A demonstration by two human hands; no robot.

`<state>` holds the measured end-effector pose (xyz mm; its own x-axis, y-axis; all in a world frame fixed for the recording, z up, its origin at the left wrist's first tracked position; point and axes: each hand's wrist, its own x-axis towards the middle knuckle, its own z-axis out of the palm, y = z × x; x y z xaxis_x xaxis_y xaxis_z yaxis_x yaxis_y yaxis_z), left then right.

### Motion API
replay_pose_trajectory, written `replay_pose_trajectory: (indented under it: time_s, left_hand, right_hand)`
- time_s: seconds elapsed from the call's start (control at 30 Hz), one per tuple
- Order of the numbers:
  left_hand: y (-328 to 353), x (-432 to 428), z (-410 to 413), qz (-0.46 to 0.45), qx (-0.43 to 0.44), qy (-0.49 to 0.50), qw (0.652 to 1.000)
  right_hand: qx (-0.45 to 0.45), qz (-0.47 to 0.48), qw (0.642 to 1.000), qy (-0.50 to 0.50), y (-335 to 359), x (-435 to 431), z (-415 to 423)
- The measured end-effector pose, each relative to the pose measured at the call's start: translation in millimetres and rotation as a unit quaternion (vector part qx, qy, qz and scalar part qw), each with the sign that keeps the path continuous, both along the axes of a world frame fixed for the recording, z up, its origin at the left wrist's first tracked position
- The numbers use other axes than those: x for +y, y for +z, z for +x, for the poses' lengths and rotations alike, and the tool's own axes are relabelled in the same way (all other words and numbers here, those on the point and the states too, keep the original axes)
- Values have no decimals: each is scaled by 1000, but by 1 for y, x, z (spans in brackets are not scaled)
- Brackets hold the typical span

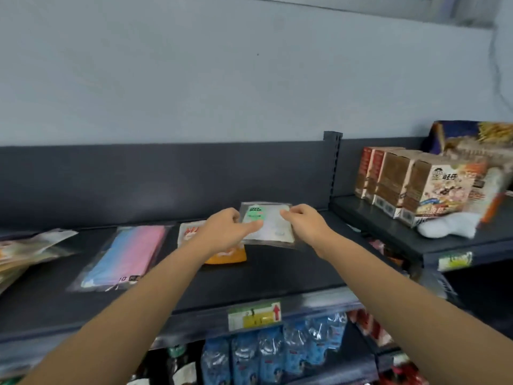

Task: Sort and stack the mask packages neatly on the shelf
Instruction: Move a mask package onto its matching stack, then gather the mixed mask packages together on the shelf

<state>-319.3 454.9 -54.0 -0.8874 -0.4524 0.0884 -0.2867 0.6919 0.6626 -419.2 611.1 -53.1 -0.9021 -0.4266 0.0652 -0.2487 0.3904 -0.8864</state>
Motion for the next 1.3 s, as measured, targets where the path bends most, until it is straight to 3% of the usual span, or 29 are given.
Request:
replay_pose_trajectory:
  time_s: [0.27, 0.43, 0.67, 0.97, 1.3]
  left_hand:
    - [-25, 11, -88, -80, -130, -41, 987]
    - [-27, 13, -114, -141, -221, -64, 963]
    - [-12, 16, -110, -189, -176, -3, 966]
    - [-4, 6, -18, -227, -128, 173, 950]
    - [27, -60, 178, -258, -147, 354, 887]
  right_hand:
    - [-13, 60, 998, -25, -34, 11, -78]
    - [30, 141, 989, -32, -52, 5, -100]
    - [116, 184, 976, -12, -44, 0, -111]
    - [241, 176, 941, 160, -23, -44, -56]
    - [250, 104, 913, 306, 6, -137, 89]
